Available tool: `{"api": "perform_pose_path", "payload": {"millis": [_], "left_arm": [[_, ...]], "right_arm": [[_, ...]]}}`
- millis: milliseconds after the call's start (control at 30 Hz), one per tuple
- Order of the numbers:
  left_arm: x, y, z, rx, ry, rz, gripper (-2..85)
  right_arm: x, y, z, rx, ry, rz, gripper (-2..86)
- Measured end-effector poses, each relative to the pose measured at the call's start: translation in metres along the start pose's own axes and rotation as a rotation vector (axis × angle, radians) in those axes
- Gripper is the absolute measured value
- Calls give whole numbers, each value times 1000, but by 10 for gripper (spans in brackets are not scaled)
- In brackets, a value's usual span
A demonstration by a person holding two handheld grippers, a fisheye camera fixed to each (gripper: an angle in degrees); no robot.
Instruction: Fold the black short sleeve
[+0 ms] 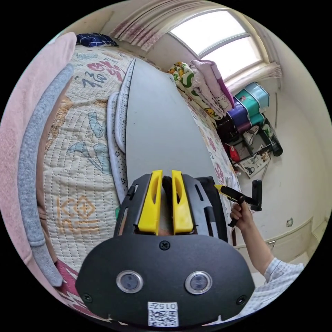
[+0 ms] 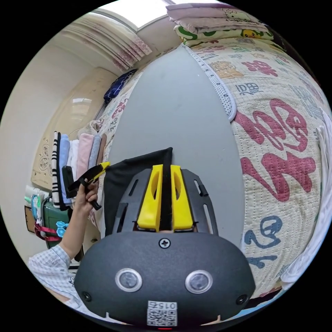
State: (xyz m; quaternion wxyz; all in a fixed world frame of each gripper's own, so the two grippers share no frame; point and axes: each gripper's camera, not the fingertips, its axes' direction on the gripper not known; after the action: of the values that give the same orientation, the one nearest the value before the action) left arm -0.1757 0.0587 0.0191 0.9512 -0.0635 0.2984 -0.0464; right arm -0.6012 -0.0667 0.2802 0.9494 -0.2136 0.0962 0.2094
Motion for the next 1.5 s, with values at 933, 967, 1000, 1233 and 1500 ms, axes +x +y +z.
{"api": "perform_pose_path", "payload": {"millis": [933,967,1000,1233,1500], "left_arm": [[209,38,-90,121,371,585,48],[237,44,-99,145,403,638,48],[250,46,-102,155,418,661,47],[394,73,-82,222,551,806,43],[490,63,33,100,684,737,40]], "right_arm": [[-147,87,-263,406,-238,-239,6],[-151,101,-299,461,-245,-262,5],[-153,108,-317,487,-243,-275,5],[-148,180,-497,741,-67,-366,4],[-60,186,-581,850,149,-280,6]]}}
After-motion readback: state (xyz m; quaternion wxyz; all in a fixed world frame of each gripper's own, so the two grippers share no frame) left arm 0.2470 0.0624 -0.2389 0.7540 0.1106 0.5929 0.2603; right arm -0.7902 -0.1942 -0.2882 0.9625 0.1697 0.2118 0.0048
